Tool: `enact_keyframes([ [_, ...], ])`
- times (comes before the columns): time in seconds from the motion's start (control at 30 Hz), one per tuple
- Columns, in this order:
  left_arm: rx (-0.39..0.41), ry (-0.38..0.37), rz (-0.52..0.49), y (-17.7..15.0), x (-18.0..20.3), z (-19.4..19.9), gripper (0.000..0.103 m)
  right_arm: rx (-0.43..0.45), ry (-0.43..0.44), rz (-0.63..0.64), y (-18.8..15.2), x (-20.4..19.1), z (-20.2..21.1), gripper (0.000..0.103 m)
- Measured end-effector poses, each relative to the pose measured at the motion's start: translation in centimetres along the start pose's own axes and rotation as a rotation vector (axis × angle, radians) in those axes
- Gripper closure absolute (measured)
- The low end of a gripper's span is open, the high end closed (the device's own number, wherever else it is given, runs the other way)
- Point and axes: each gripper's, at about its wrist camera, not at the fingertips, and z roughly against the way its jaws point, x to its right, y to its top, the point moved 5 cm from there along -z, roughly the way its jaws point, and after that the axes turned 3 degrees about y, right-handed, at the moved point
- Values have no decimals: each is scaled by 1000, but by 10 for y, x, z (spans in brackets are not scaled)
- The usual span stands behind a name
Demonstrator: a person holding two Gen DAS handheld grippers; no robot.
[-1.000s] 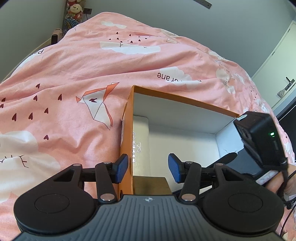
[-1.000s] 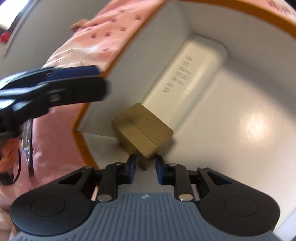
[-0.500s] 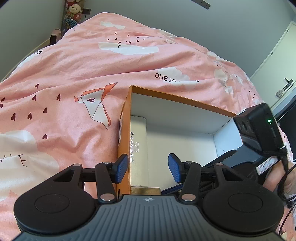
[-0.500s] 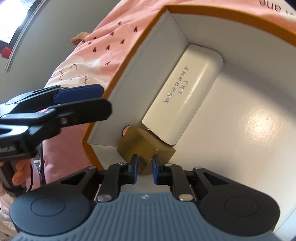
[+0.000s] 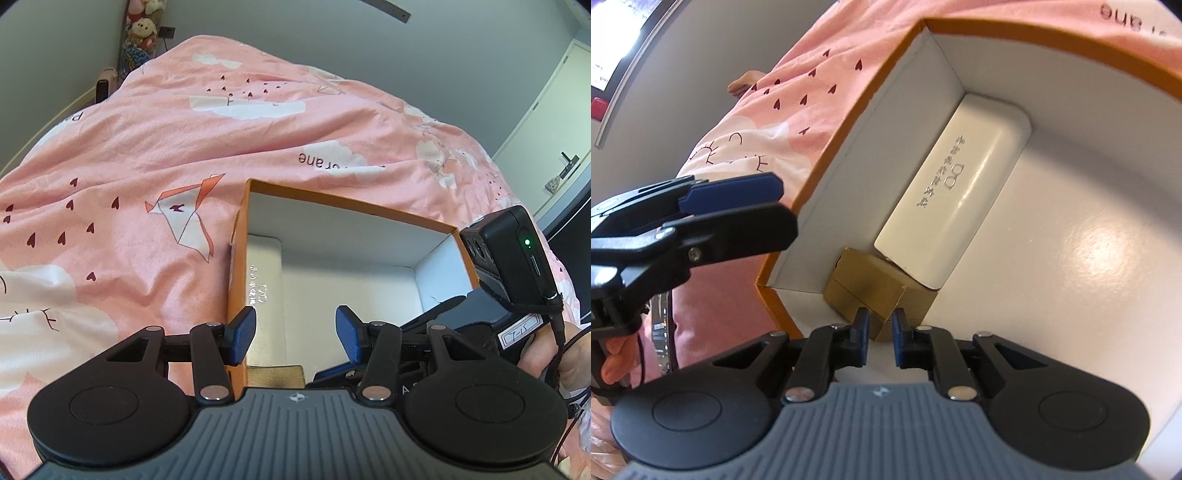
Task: Organize objects
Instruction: 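Withdraw both tools from the box back toward the remaining items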
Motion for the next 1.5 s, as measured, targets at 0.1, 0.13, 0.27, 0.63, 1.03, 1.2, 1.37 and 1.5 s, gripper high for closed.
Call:
enact_keyframes([
  [0.1, 18, -3, -9, -2, 8, 10, 45, 32, -15, 10, -4, -4, 12, 85],
  [0.13, 26, -2, -14, -2, 11, 14, 45, 49, -21, 14, -6, -6, 17, 85],
  [0.27, 85, -6, -28, -8, 26, 33, 45, 147, -63, 46, -18, -15, 43, 72],
  [0.63, 101, -33, -83, -49, 54, 50, 38, 441, -215, 32, -86, -35, 105, 55],
  [1.03, -85, -115, -40, -102, 42, 42, 38, 482, -344, -59, -160, -34, 101, 55],
  [1.2, -195, -147, -147, -127, 52, 41, 38, 423, -319, -94, -181, -33, 88, 59],
  [1.37, -245, -149, -159, -143, 53, 47, 38, 380, -324, -90, -196, -36, 82, 59],
  [1.5, -264, -197, -219, -148, 57, 58, 33, 375, -330, -79, -203, -40, 85, 60],
])
